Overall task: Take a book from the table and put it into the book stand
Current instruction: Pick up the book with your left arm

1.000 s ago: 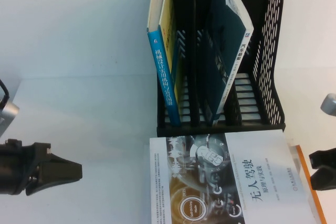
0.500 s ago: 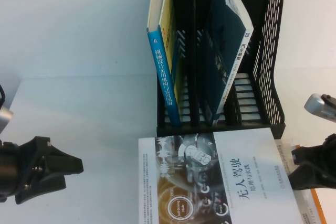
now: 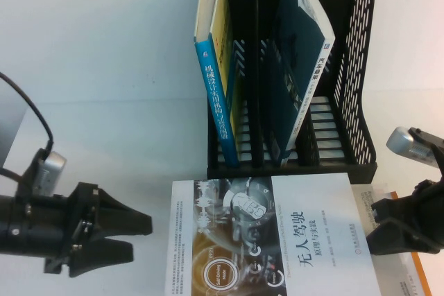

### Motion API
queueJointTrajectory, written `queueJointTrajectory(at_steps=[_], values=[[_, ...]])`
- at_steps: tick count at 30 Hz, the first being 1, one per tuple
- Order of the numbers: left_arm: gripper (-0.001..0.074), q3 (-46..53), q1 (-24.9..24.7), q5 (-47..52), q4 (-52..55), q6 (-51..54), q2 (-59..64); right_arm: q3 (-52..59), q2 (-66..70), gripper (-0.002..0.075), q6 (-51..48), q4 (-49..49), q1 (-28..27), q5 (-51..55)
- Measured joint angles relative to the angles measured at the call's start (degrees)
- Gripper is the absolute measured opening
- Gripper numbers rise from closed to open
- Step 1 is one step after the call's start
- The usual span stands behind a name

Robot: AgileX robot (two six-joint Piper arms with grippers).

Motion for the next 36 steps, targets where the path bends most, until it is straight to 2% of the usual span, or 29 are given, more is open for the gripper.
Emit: queueJointTrajectory(at_steps=[4, 10, 13, 16, 20, 26, 36], values=[[0.0489, -0.13, -0.66, 0.64, -5.53, 4.45, 6.70, 0.00, 0.00, -0.0003, 0.00, 0.14, 0.00, 0.21], [0.0494, -0.13, -0.92, 0.40, -6.16, 7.52, 13.03, 0.00, 0.00, -0.0003, 0.00, 0.14, 0.00, 0.29], [0.0543, -0.25, -1.59, 0.19, -6.44, 9.29, 13.80, 0.00, 0.00, -0.0003, 0.00, 0.14, 0.00, 0.29], [0.0610, -0.41, -3.79, 0.19, -8.09, 10.48, 13.93, 0.00, 0.00, -0.0003, 0.00, 0.18, 0.00, 0.29], [0.0637, -0.51, -7.84, 0.19, -11.96, 12.42, 13.93, 0.00, 0.00, -0.0003, 0.00, 0.31, 0.00, 0.29], [0.0643, -0.51, -11.83, 0.19, -16.70, 13.61, 14.04, 0.00, 0.00, -0.0003, 0.00, 0.44, 0.00, 0.29], [0.0635, -0.51, -16.75, -1.07, -17.07, 14.05, 14.12, 0.00, 0.00, -0.0003, 0.00, 0.44, 0.00, 0.29]])
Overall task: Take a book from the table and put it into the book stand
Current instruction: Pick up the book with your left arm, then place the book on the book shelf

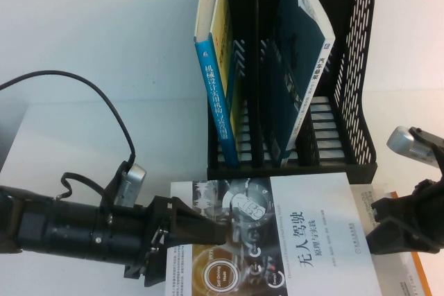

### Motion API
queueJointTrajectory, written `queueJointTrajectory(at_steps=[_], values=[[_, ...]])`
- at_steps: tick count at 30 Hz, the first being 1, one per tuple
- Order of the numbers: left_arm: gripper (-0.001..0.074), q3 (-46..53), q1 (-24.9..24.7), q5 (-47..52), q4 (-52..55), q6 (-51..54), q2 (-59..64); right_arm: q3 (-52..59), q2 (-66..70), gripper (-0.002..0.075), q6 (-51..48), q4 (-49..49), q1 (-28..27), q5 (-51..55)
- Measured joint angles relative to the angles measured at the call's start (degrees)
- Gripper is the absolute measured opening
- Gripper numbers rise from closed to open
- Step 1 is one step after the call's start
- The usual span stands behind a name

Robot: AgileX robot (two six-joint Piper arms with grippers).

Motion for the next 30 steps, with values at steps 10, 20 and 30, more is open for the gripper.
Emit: queueJointTrajectory(at_steps=[10, 20, 30], values=[[0.0104, 0.00, -0.23, -0.75, -2.23, 1.00, -0.12, 0.00, 0.00, -0.0003, -0.32, -0.20, 0.00, -0.21], [0.0097, 0.00, -0.23, -0.74, -7.65, -0.81, -7.62, 0.00, 0.00, -0.0003, -0.32, 0.20, 0.00, 0.20], [0.0098, -11.54, -1.24, -1.75, 6.20, -13.17, -19.85, 0.00, -3.54, -0.0003, 1.01, -4.50, 0.33, 0.30]])
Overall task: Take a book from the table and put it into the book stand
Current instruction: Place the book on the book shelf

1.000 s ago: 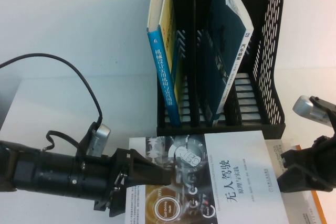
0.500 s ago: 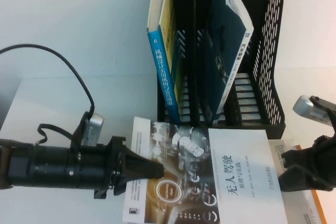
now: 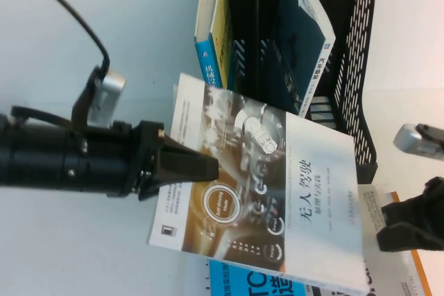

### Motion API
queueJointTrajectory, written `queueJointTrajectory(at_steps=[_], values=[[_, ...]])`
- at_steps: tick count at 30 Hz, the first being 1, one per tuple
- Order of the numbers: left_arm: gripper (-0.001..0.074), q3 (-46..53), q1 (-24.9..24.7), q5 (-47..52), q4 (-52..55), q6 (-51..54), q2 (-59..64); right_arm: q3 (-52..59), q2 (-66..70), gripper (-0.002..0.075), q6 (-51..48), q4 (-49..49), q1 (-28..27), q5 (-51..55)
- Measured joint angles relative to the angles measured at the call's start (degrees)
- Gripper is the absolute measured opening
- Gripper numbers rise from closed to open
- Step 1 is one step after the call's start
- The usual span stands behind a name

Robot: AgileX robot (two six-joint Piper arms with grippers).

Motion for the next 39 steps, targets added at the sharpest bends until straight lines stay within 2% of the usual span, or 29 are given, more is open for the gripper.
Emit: queueJointTrajectory(at_steps=[5, 9, 18, 26, 34, 39], values=[[0.0097, -11.37, -3.62, -2.36, 17.38, -13.40, -5.69, 0.00, -7.29, -0.0003, 7.56, -10.10, -0.01, -2.23], [0.0097, -20.38, -7.51, -3.72, 26.29, -21.00, -6.68, 0.00, -13.96, -0.0003, 12.00, -15.43, -0.01, -3.76], [0.0097, -35.02, -24.72, -11.76, 53.28, -45.68, -4.37, 0.00, -24.12, -0.0003, 14.39, -16.72, -0.01, -4.31], [0.0097, -45.46, -38.12, -13.84, 77.78, -64.21, 5.57, 0.00, -24.93, -0.0003, 15.37, -17.12, -0.01, -2.12], [0.0097, -61.34, -45.95, -11.06, 93.69, -73.07, 16.44, 0.00, -24.93, -0.0003, 15.83, -17.12, -0.01, -1.80], [0.0097, -69.68, -46.88, -8.61, 101.01, -75.77, 22.49, 0.00, -24.93, -0.0003, 15.96, -17.12, -0.01, -2.25]])
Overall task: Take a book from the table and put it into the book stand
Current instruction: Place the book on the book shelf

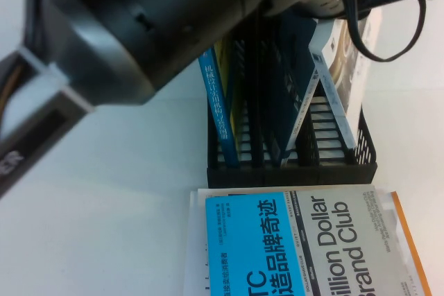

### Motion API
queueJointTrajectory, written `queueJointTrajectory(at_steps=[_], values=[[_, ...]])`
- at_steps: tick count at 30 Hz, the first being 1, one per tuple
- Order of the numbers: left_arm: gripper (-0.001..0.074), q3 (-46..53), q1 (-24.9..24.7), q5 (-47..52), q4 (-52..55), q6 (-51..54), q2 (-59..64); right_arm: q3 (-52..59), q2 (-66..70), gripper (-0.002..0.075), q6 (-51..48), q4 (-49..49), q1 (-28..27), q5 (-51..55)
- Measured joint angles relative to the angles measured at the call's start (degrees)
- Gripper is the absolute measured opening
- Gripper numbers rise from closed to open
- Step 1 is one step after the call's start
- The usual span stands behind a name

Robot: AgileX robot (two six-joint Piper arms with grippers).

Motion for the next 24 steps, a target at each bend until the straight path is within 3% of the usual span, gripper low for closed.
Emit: queueJointTrajectory(at_steps=[10, 24], values=[[0.0097, -3.32, 0.00, 0.82, 8.38, -4.10, 4.22, 0.00, 0.00, -0.0003, 0.09, -0.39, 0.00, 0.00], [0.0097, -3.41, 1.32, -4.62, 9.34, -9.53, 6.69, 0.00, 0.00, -0.0003, 0.09, -0.61, 0.00, 0.00]])
